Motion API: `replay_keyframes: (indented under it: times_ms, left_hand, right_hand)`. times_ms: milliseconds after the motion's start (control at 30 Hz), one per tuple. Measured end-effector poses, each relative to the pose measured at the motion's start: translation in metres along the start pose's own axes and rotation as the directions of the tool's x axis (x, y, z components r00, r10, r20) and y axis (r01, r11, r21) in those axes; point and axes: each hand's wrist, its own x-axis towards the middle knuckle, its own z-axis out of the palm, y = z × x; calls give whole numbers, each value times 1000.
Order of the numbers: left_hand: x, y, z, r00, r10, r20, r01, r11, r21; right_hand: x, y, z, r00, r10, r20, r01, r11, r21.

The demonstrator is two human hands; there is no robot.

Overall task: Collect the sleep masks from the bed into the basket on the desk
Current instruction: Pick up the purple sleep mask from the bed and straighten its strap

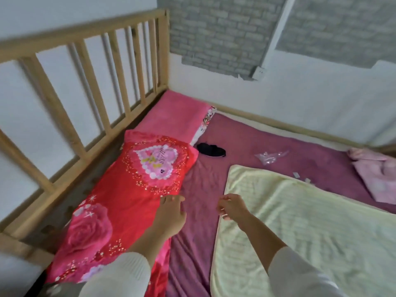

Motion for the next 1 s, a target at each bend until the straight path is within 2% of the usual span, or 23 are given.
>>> replay_keyframes:
  times_ms: [133,233,400,600,867,1000]
  left_hand:
    - [60,31,28,999,-18,50,18,1000,0]
    - [102,39,41,996,-44,79,44,999,-2]
    - [178,34,53,989,-83,122,82,997,12]
    - [272,3,88,973,-126,196,120,992,41]
    - [353,-62,184,953,-77,293,11,975,223]
    - [368,-84,226,936,-104,336,17,967,255]
  right_hand:
    - [67,7,-50,997,59,-59,-62,997,-47]
    - [117,9,-67,996,52,-76,-61,991,-117]
    - [191,3,-70,997,26,-73,-45,962,-269]
    - [278,-5,-47,999,16,-48,-32,932,-360]
    - [403,32,-10,1000,-9,-9,2,820,-573]
    - [461,38,6,989,-139,-51,61,695,-716]
